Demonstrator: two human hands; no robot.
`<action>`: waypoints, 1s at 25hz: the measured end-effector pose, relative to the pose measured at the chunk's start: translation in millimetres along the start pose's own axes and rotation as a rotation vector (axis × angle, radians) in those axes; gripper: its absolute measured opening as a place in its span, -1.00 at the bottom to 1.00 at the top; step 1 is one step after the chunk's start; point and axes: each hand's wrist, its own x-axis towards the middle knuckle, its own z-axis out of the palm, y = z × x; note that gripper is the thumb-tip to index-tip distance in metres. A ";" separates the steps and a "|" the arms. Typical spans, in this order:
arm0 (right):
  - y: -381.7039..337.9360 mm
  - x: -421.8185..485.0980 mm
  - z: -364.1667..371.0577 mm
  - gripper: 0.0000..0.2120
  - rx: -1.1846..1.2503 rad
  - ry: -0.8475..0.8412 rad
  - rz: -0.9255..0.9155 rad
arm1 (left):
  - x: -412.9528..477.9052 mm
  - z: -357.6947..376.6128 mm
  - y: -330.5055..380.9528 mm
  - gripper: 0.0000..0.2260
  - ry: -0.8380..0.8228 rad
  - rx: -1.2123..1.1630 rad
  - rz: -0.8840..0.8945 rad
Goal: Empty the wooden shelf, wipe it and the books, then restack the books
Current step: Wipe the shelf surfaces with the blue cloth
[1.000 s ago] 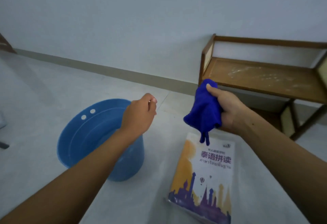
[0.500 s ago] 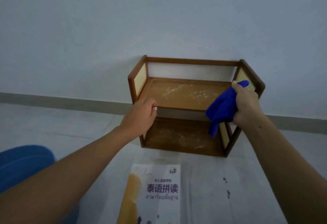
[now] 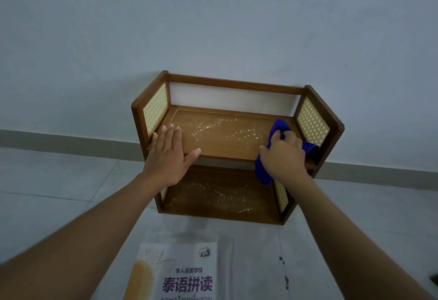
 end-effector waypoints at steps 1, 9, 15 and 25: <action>4.0 -0.8 10.8 -0.48 -0.152 0.009 -0.049 | 0.5 1.7 -0.5 -0.25 0.009 0.007 0.002; 29.0 23.4 21.5 -0.41 -0.260 -0.029 -0.077 | -0.6 4.0 -3.8 -0.29 0.078 0.093 0.038; 37.3 64.4 14.2 -0.36 -0.197 -0.207 -0.120 | -3.6 5.7 0.5 -0.28 0.141 0.109 0.019; -45.8 50.3 39.1 -0.44 -0.151 -0.326 -0.433 | -3.7 10.0 2.7 -0.28 0.186 0.103 0.000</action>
